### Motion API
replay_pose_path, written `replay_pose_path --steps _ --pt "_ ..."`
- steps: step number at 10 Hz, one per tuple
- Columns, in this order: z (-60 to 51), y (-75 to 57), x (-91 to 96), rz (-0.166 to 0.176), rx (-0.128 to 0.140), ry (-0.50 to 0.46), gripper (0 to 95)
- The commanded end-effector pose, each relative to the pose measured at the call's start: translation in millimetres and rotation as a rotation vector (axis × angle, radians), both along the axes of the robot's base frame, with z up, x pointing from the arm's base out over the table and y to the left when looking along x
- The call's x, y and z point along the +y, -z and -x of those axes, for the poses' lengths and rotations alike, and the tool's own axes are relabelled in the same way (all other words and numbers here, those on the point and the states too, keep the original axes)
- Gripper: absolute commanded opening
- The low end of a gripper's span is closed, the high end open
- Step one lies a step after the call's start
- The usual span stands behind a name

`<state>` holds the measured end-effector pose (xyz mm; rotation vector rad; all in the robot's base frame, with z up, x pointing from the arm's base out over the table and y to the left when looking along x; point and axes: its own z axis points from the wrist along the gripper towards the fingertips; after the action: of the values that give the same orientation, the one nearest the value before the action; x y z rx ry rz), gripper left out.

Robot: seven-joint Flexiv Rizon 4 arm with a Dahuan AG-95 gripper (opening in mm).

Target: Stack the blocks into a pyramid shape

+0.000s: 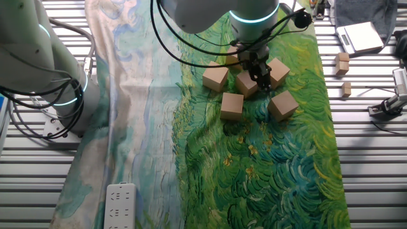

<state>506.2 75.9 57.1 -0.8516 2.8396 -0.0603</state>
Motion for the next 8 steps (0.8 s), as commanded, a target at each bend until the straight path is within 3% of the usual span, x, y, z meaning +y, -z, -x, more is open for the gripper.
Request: replay_pose_path --steps 1,4,5,6,8 --pt "-1.3 2.3 -2.5 0.038 -0.029 -0.011 76.0" --pt "-0.2 9.2 -1.6 0.029 -0.037 0.011 76.0" --pt "-0.2 9.3 -1.7 0.028 -0.038 0.012 57.0" --pt "-0.2 9.4 -1.7 0.017 -0.040 0.023 57.0" --pt "0.2 9.4 -1.9 0.008 -0.045 0.060 19.0"
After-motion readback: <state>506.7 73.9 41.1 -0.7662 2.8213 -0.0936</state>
